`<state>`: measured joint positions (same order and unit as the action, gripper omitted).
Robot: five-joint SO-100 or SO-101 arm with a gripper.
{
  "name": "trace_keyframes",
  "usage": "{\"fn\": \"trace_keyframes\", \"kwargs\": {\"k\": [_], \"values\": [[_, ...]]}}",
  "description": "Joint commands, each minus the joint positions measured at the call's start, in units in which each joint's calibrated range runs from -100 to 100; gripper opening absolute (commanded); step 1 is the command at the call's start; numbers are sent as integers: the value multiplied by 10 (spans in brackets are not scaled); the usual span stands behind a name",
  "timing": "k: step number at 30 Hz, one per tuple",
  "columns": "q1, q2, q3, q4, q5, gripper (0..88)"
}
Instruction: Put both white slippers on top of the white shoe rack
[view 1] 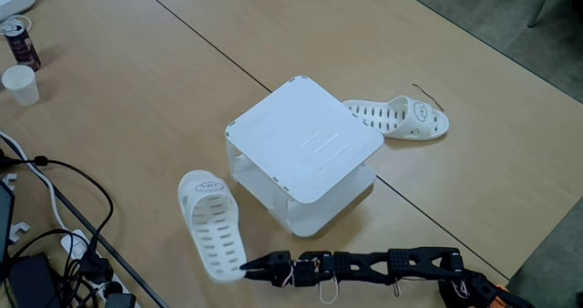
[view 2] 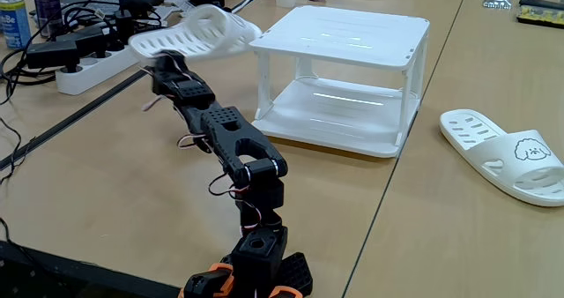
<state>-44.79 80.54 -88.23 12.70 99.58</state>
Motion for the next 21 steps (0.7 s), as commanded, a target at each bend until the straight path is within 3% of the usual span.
{"fn": "trace_keyframes", "kwargs": {"k": [1, 14, 21], "values": [[-18, -38, -118, 35, 4, 8], [49, -256, -103, 233, 4, 8], [38, -346, -102, 301, 4, 8]]}}
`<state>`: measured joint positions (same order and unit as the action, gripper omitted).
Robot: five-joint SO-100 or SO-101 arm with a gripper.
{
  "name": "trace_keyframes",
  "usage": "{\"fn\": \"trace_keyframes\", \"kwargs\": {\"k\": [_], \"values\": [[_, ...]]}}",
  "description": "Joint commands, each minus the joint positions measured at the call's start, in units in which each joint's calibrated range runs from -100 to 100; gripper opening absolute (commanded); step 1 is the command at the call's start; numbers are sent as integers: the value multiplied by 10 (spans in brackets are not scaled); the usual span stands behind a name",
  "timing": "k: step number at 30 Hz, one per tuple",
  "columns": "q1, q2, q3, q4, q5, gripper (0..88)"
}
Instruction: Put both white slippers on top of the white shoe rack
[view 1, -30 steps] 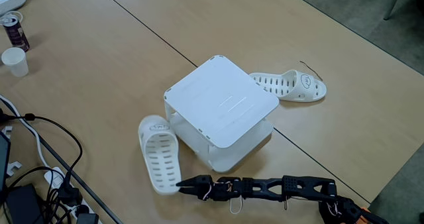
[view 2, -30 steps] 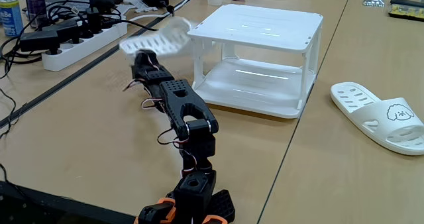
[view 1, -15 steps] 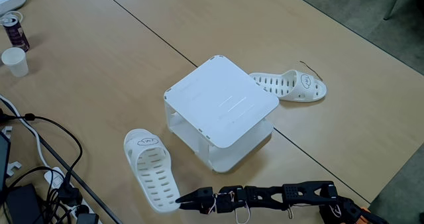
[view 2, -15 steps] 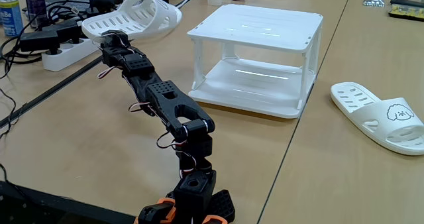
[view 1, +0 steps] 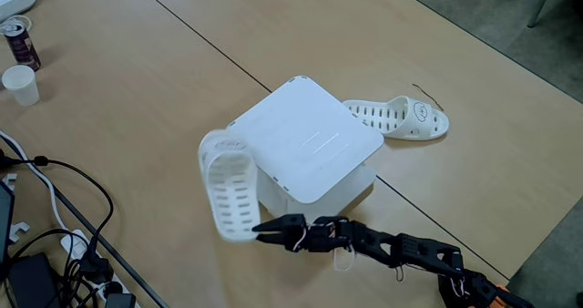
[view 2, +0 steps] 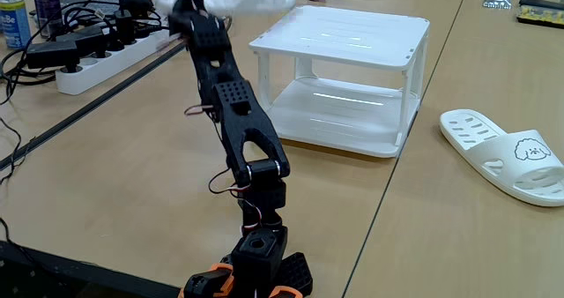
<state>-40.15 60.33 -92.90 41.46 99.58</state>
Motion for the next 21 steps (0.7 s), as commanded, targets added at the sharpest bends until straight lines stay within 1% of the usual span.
{"fn": "trace_keyframes", "kwargs": {"k": [1, 5, 13, 21], "values": [[-14, -154, -56, 19, 4, 8], [0, -180, -56, 53, 4, 8], [151, -199, -62, 69, 4, 8], [302, -249, -56, 127, 4, 8]]}}
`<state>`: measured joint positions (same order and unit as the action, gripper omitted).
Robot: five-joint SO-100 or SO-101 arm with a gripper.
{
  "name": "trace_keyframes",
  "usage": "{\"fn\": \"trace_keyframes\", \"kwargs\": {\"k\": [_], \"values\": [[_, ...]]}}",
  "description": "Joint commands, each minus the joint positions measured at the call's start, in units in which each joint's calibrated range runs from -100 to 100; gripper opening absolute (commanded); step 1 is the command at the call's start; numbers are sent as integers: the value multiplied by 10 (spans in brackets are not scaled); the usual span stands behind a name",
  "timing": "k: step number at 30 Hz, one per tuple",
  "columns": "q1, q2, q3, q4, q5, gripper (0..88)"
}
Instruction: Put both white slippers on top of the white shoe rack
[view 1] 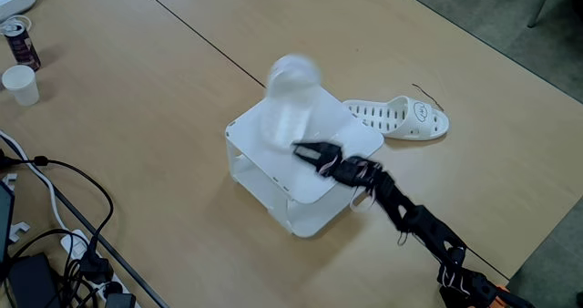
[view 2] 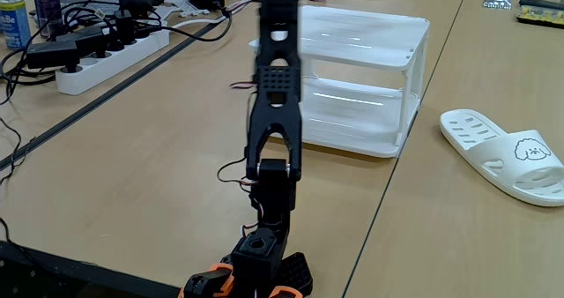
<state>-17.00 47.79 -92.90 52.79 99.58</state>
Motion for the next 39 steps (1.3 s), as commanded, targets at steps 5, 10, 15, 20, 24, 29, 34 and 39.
{"fn": "trace_keyframes", "kwargs": {"k": [5, 10, 15, 20, 24, 29, 34, 39], "values": [[155, -159, -56, 53, 4, 8], [250, -207, -56, 137, 4, 8], [352, -239, -56, 243, 4, 8], [377, -259, -56, 401, 4, 8], [371, -263, -56, 449, 4, 8], [341, -265, -20, 452, 4, 8], [330, -272, 35, 464, 4, 8], [320, -328, 171, 465, 4, 8]]}}
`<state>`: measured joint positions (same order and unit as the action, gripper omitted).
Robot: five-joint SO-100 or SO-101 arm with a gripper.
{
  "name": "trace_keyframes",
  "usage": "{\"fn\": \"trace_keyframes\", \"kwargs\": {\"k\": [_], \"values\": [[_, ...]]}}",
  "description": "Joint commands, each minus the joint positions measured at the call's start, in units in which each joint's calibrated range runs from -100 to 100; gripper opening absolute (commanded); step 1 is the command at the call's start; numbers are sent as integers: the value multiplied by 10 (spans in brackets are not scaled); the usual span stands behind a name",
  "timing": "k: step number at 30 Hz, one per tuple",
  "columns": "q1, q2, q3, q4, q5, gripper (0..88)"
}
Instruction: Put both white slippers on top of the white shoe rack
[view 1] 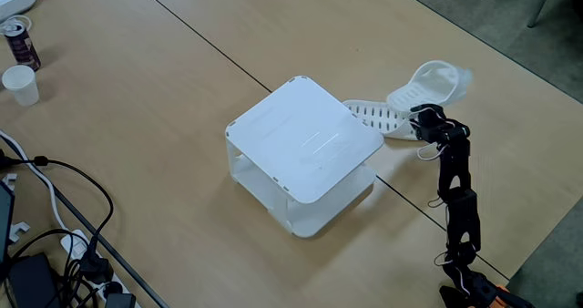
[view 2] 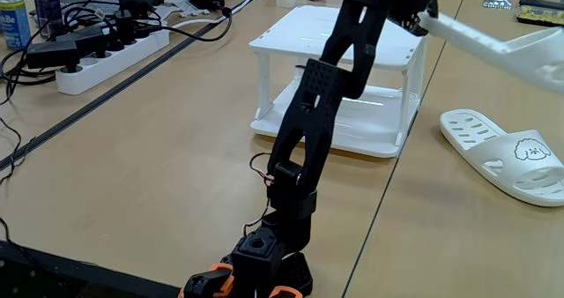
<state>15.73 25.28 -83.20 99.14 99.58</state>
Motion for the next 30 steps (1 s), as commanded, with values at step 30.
{"fn": "trace_keyframes", "kwargs": {"k": [30], "values": [[-8, -664, 981, -155, 4, 8]]}}
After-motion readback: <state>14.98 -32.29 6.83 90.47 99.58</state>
